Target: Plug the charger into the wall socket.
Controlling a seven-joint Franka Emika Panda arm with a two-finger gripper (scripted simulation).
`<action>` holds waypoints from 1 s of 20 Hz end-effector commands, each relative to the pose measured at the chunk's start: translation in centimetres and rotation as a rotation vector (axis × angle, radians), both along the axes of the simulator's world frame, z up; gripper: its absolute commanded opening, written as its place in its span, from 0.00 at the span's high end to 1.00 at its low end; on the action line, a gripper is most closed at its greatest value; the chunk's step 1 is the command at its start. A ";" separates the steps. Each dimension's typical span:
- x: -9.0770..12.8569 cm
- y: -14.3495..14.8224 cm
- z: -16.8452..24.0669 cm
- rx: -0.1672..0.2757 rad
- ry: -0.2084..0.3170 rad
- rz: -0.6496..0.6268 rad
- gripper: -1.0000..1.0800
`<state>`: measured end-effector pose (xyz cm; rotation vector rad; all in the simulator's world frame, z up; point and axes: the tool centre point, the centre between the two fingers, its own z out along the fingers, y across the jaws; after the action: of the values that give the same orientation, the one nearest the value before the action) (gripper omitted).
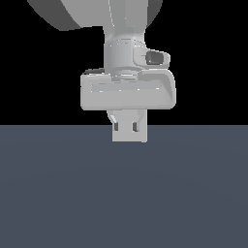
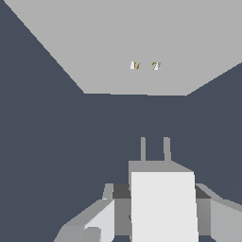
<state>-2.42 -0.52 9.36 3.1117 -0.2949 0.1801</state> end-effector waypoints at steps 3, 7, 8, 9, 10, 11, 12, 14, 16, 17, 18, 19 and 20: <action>0.7 0.6 0.6 0.000 0.001 -0.022 1.00; 0.9 0.7 0.7 0.000 0.001 -0.027 1.00; 0.9 0.6 0.7 0.000 0.001 -0.026 1.00; 0.9 0.6 0.6 0.000 0.001 -0.026 1.00; 0.9 0.6 0.6 0.000 0.001 -0.026 1.00; 0.9 0.6 0.6 0.000 0.001 -0.026 1.00; 0.9 0.6 0.6 0.000 0.001 -0.026 1.00; 0.9 0.6 0.6 0.000 0.001 -0.026 1.00; 1.1 0.6 0.6 0.000 0.001 -0.026 1.00; 1.2 0.5 0.6 0.000 0.001 -0.026 1.00; 1.4 0.5 0.6 0.000 0.001 -0.026 1.00; 1.6 0.5 0.6 0.000 0.001 -0.026 1.00; 1.8 0.4 0.6 0.000 0.001 -0.026 1.00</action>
<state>-0.92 -0.03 9.98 3.1062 -0.3352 0.1774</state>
